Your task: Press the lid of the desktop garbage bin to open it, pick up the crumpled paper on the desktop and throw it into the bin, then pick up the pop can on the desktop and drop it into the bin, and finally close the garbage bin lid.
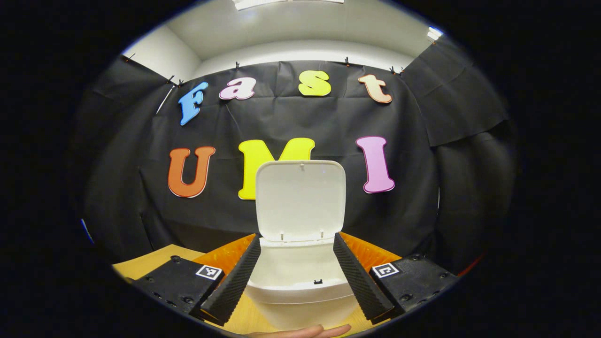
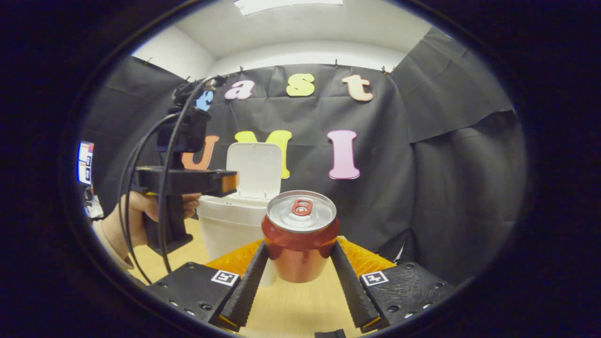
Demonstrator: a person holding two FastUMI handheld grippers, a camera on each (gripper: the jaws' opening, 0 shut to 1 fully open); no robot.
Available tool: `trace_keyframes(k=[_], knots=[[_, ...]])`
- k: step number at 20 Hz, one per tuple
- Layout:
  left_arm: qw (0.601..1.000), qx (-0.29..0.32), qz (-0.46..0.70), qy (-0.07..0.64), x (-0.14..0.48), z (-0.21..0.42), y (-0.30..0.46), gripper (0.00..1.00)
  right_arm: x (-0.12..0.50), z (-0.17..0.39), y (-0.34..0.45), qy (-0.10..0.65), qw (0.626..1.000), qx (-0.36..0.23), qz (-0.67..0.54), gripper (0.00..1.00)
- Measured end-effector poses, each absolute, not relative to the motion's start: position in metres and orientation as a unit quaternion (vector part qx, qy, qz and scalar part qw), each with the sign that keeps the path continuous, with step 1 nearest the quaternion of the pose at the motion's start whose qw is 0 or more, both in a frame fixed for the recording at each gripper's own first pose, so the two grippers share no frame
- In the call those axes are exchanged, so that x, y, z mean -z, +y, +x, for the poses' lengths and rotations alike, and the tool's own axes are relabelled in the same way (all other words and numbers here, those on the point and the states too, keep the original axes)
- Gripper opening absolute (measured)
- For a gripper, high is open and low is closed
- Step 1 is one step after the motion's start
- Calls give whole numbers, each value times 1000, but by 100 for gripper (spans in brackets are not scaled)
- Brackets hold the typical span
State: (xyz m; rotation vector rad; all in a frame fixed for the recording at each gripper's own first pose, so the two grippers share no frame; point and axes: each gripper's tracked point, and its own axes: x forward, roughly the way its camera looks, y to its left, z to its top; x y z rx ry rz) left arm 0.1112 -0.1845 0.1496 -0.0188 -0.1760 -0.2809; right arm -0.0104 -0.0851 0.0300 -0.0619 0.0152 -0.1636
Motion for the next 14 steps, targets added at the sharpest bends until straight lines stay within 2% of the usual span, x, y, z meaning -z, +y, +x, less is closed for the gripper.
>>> trace_keyframes(k=[7, 11, 14], knots=[[991, 108, 1, -83, -118, 74, -110, 100, -9, 1, -85, 35, 994, 98, -45, 79], [994, 68, 17, -83, -85, 54, -65, 100, 0, 8, -94, 48, 991, 116, -52, 80], [996, 71, -3, -58, -57, 42, -54, 100, 9, 10, -107, 61, 988, 129, -52, 80]])
